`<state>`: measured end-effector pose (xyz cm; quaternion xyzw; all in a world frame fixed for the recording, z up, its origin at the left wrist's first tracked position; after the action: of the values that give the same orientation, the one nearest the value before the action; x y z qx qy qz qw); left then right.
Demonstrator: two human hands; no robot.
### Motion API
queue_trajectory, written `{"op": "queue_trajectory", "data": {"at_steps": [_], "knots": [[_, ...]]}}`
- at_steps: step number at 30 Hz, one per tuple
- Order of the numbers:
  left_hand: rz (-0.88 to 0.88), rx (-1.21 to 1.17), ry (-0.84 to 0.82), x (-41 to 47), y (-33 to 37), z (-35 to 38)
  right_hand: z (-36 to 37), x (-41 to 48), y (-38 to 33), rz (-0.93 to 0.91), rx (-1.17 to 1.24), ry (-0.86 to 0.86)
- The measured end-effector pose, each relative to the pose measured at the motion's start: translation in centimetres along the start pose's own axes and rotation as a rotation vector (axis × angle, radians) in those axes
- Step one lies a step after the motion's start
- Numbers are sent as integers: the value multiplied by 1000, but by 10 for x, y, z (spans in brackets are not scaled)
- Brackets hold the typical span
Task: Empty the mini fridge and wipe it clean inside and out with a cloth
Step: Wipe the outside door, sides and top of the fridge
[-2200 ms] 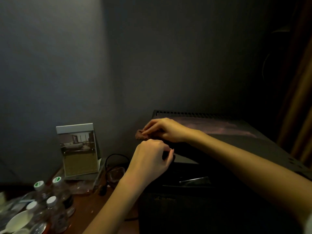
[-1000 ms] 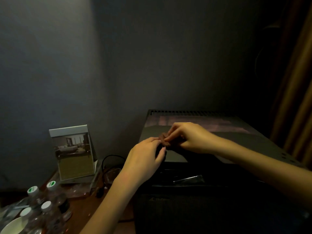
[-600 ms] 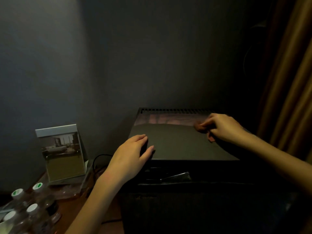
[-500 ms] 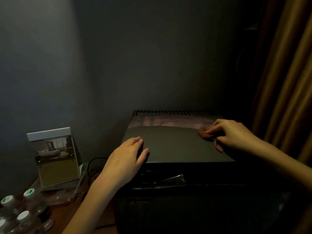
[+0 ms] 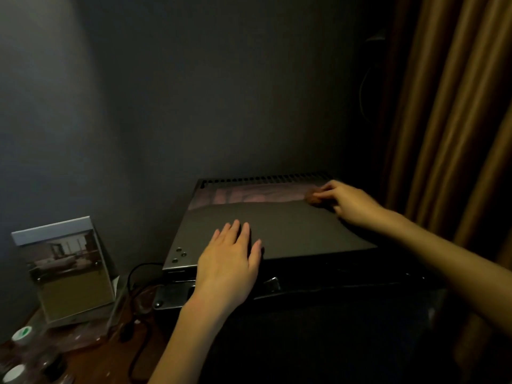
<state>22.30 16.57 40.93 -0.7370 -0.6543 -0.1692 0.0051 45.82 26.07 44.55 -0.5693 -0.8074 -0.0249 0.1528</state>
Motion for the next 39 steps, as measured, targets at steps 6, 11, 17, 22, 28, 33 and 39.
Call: {"op": "queue_trajectory", "data": {"at_steps": [6, 11, 17, 22, 28, 33, 39], "knots": [[1, 14, 14, -1, 1, 1, -17, -50, 35, 160, -148, -3], [-6, 18, 3, -2, 2, 1, -14, -82, -53, -211, 2, 10], [2, 29, -13, -2, 1, 1, -4, -38, -26, -236, 228, -91], [12, 20, -24, -3, 3, 1, -22, -36, 64, 95, 121, 42], [133, -17, -107, 11, 28, -1, -32, -93, 48, 28, 48, 78], [392, 91, -141, 37, 98, 9, -27, -90, 21, -133, 223, 8], [539, -87, -128, 55, 108, 16, -16, -54, 43, -138, 463, 89]]}}
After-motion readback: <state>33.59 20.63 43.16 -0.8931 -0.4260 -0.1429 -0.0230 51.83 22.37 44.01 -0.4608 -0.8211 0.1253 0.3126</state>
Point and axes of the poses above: each hand's wrist, its own x-axis towards the middle knuckle, its own z-axis out of the palm, y = z × x, the point moved 6 cm from there along x, towards the middle knuckle, and after that the axes turned 6 degrees about -z, right-handed, at the moved point
